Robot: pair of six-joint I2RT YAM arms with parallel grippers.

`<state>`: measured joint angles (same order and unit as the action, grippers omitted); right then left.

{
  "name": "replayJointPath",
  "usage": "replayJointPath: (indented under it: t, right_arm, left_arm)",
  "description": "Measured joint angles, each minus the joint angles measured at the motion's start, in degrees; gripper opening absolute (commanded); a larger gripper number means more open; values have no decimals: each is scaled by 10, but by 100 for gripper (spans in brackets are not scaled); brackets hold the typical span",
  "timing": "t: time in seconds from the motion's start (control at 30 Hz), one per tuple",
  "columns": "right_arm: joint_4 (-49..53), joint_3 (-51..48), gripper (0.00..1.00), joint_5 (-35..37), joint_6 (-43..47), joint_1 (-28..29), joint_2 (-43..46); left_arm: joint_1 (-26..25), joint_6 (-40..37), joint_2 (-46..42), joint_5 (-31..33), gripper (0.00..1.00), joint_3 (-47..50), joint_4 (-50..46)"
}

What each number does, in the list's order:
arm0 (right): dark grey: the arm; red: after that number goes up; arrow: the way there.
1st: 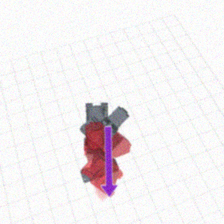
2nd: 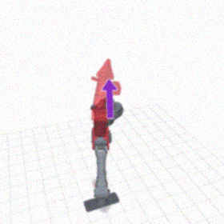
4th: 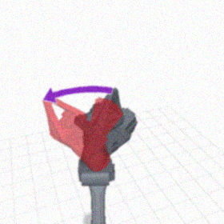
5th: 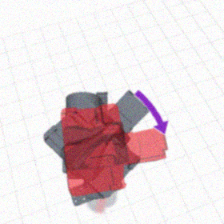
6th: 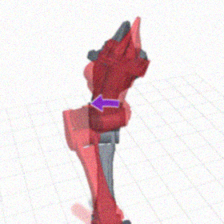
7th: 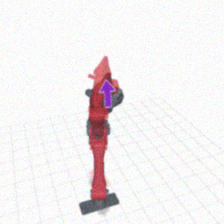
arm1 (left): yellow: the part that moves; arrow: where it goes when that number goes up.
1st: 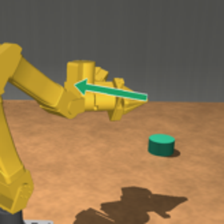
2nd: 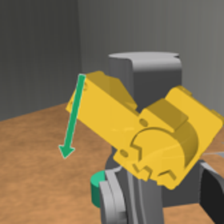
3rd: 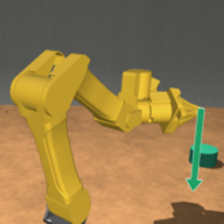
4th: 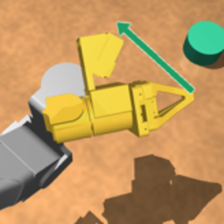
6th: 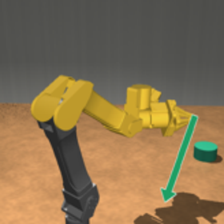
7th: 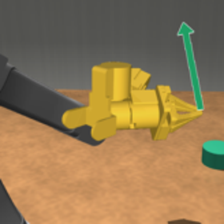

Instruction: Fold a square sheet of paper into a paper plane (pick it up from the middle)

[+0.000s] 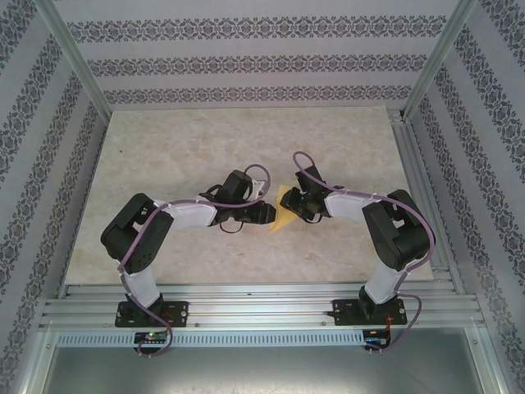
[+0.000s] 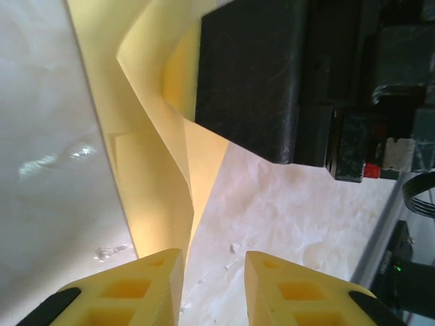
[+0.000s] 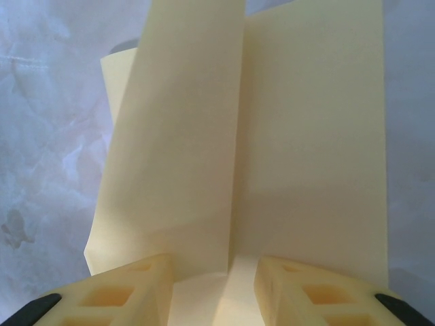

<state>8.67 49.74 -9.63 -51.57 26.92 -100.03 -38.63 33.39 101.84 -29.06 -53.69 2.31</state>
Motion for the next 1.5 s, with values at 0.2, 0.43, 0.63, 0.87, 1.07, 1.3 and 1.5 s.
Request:
replayJointPath:
  t: [0.2,0.43,0.63,0.87,1.07,1.3,1.5]
  right_arm:
    - [3,2,41,4,-11,1,-1]
    - [4,3,41,5,-22,1,-2]
    - [4,3,41,6,-30,1,-3]
    - [4,3,41,6,-30,1,-3]
    - [4,3,40,6,-31,1,-3]
    - [-2,-2,40,8,-37,1,-1]
    - [-8,-5,41,8,-39,1,1]
  left_arm:
    - [-36,-10,-19,91,42,18,2]
    - [-50,-19,7,119,42,17,11]
    - [-50,-32,35,130,38,6,12]
    - [-50,-34,38,155,30,0,13]
    - [-50,-29,47,166,21,-11,9]
    - [-50,-22,65,166,15,-31,-7]
    - [-49,-21,73,156,14,-40,-15]
